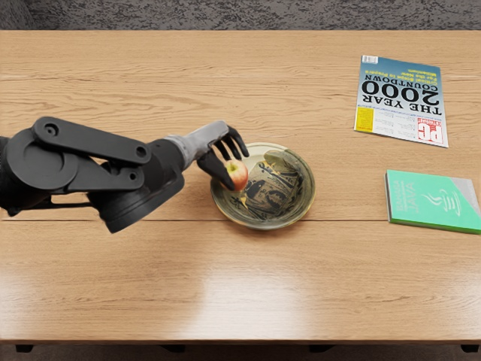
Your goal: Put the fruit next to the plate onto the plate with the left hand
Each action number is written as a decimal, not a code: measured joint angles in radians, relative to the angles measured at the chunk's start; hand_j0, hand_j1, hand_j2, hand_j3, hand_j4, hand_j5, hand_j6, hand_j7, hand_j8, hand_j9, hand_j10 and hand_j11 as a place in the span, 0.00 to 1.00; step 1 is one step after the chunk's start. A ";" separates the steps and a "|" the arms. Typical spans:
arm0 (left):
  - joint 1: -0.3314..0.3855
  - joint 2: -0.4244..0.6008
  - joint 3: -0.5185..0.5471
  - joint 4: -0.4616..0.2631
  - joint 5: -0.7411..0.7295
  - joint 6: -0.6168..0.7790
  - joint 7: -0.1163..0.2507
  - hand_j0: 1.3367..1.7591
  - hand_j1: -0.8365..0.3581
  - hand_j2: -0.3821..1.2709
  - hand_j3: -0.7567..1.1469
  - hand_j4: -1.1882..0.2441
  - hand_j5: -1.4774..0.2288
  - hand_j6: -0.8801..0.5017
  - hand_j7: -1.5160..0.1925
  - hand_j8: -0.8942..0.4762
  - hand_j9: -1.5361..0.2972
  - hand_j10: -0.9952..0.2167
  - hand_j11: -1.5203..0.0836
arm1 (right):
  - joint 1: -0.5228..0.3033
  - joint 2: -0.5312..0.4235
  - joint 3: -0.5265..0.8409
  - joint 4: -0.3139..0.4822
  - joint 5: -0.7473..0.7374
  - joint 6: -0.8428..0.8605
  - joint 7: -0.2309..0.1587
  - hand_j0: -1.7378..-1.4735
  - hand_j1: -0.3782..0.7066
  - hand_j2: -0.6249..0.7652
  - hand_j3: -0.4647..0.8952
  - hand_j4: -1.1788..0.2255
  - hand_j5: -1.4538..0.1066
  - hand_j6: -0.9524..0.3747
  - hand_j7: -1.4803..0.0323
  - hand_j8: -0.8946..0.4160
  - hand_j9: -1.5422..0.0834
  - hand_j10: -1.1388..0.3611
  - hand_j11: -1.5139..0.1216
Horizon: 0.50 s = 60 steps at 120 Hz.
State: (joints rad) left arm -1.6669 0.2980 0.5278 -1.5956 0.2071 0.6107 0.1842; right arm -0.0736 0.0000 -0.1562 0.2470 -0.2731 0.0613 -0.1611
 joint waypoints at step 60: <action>0.013 0.518 -0.098 -0.001 -0.001 -0.170 -0.003 0.76 0.93 0.25 0.40 0.79 0.82 0.60 0.84 0.61 0.79 0.77 0.90 | 0.000 0.000 0.000 0.000 0.000 0.000 0.000 0.30 0.05 0.45 0.34 0.83 0.91 0.70 0.96 0.67 0.93 0.75 0.91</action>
State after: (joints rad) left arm -1.6540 0.8158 0.4295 -1.5967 0.2064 0.4405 0.1811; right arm -0.0736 0.0000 -0.1560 0.2470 -0.2731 0.0613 -0.1611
